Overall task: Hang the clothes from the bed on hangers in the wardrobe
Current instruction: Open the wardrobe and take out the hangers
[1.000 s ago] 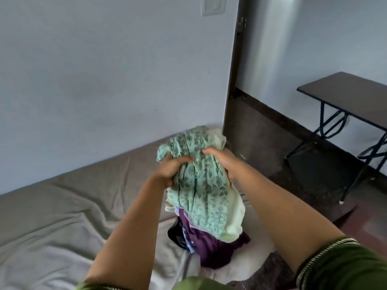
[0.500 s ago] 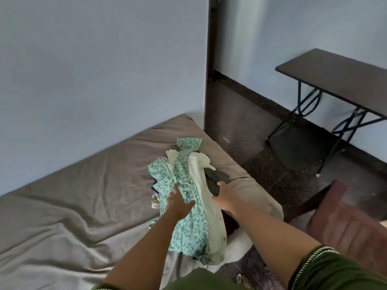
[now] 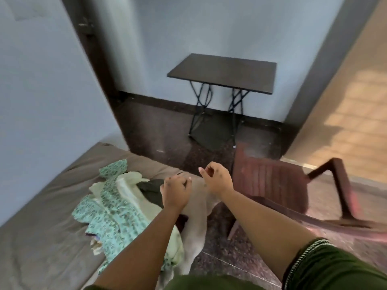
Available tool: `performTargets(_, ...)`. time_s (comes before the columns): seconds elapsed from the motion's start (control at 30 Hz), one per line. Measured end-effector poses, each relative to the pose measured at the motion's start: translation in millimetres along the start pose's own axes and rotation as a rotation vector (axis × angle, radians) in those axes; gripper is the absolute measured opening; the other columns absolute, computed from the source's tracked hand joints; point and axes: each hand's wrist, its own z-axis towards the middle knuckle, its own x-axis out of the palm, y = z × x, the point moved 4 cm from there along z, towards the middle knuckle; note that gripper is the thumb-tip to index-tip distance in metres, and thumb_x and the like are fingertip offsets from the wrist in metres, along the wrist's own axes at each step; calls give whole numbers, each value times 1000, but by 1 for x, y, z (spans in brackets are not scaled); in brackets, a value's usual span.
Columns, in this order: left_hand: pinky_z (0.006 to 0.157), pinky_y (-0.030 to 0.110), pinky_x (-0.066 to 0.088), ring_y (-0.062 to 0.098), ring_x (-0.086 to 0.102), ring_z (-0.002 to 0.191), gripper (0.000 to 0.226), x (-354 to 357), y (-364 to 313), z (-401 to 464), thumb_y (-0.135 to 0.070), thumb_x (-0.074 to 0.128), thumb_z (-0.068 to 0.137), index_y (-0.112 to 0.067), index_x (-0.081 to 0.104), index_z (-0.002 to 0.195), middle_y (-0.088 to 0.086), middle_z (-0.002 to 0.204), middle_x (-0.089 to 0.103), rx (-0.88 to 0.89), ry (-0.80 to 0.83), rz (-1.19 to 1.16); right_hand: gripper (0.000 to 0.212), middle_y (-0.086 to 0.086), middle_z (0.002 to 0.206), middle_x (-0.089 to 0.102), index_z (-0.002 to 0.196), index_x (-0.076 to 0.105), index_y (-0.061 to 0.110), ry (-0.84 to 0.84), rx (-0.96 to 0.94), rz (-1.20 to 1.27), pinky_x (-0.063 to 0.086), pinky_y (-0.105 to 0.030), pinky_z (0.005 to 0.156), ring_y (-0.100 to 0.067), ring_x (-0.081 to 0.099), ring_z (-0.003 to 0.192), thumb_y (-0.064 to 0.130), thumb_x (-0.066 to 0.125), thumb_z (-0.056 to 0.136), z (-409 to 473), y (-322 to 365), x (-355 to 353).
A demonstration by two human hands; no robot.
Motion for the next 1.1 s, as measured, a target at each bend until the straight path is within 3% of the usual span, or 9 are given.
performTargets(0.03,83,42,50,21,60,87,14,10,-20,-1,-25,58,88,-24,66,77,-6,81,66,53,22,-20,35,3,69,58,67,52,20,-72,18,20,43,-30,66,-16,54,71,45,60,90,-5,-9,-24)
performTargets(0.07,94,44,47,22,59,102,25,22,-43,-3,-19,58,86,-22,66,109,-4,105,68,74,41,-53,38,3,65,56,64,50,20,-143,37,40,42,-30,63,-16,53,66,45,60,90,-10,-20,-47)
performTargets(0.1,102,42,41,23,53,115,54,36,-65,-6,-11,59,84,-19,50,137,-1,126,62,76,90,-102,38,3,63,56,63,50,20,-205,60,55,41,-29,62,-16,53,64,43,61,90,-17,-33,-70)
performTargets(0.17,106,41,33,27,42,127,87,61,-118,-18,-2,57,82,-16,11,155,3,146,46,96,180,-212,32,4,64,58,65,52,19,-306,94,70,40,-26,62,-14,53,64,39,62,90,-31,-62,-116)
performTargets(0.23,107,44,30,27,37,132,96,88,-180,-39,-6,59,84,-17,-5,154,3,151,39,212,252,-234,25,6,69,60,73,56,18,-397,138,92,42,-25,63,-12,55,66,36,62,89,-50,-99,-166)
performTargets(0.37,108,46,27,24,34,134,96,138,-298,-96,-18,64,87,-17,-6,154,1,150,40,405,335,-299,7,13,73,58,90,59,19,-561,228,87,43,-21,69,-7,54,70,25,63,88,-105,-177,-278)
performTargets(0.7,108,40,31,27,35,134,88,254,-500,-245,-28,63,88,-15,7,154,6,148,38,624,524,-341,23,4,96,58,110,50,25,-650,551,-124,48,-31,67,-20,60,85,33,58,90,-241,-354,-476)
performTargets(0.93,113,49,27,29,27,140,85,339,-593,-252,-39,57,92,-17,4,155,5,152,34,678,565,-274,32,1,108,56,115,48,24,-673,624,-165,51,-34,73,-21,58,94,37,60,88,-232,-438,-555)
performTargets(1.1,107,46,37,25,35,133,75,403,-666,-215,-37,57,92,-13,18,151,3,146,41,691,472,-325,38,1,112,54,119,48,24,-655,559,-193,52,-36,78,-20,56,99,37,62,86,-172,-495,-615)
